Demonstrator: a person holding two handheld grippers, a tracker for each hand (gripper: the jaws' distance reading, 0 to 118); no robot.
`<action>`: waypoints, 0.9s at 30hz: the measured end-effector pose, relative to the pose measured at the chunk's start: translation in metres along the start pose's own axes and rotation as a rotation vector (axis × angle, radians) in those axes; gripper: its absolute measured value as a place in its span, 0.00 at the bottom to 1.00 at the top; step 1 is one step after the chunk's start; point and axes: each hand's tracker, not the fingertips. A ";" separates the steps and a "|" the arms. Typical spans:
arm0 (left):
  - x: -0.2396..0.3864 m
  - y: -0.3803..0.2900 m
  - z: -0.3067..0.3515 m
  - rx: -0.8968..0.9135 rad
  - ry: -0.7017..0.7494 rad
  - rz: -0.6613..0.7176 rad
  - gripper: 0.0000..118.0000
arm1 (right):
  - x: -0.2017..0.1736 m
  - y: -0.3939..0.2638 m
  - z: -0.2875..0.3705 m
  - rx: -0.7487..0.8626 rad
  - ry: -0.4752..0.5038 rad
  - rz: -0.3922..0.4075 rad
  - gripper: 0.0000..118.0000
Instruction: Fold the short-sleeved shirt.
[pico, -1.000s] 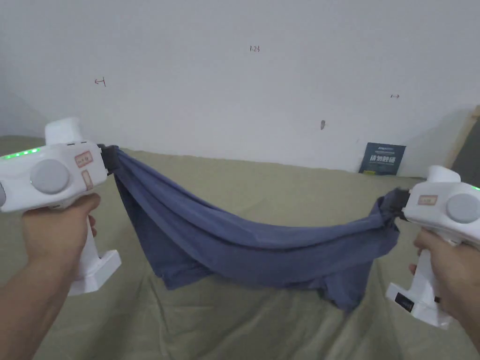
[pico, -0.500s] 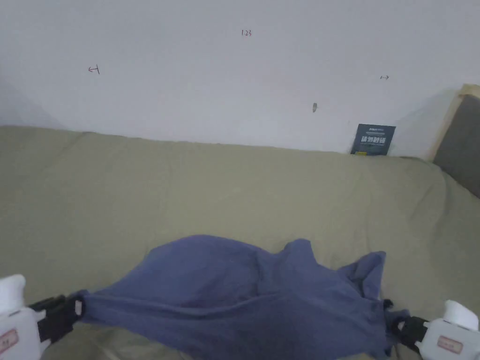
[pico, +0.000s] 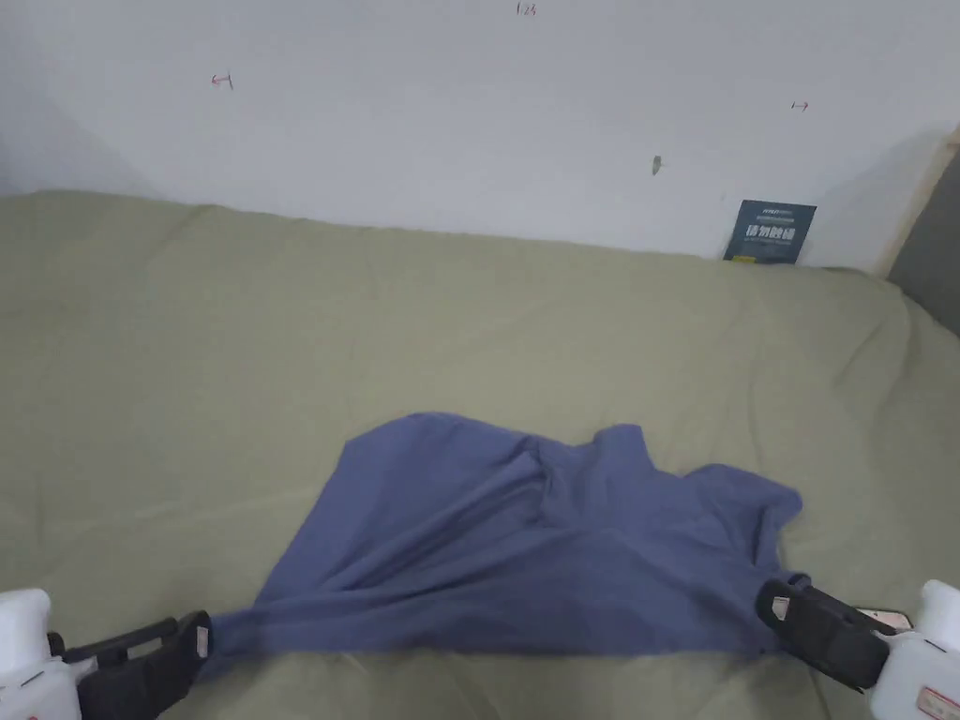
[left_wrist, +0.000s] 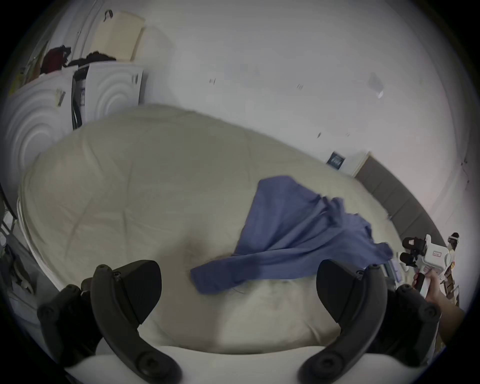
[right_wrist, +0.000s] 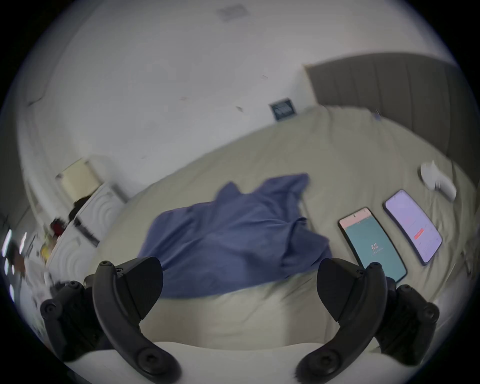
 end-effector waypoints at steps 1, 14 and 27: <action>0.002 -0.005 0.014 0.022 0.003 -0.031 1.00 | -0.013 -0.008 0.020 0.032 0.022 0.039 1.00; 0.006 -0.057 0.062 -0.159 0.110 -0.159 0.06 | -0.091 -0.090 0.121 0.016 0.032 0.218 0.00; -0.018 -0.027 -0.129 -0.325 0.090 -0.453 0.99 | -0.086 -0.086 0.130 -0.022 0.007 0.193 0.00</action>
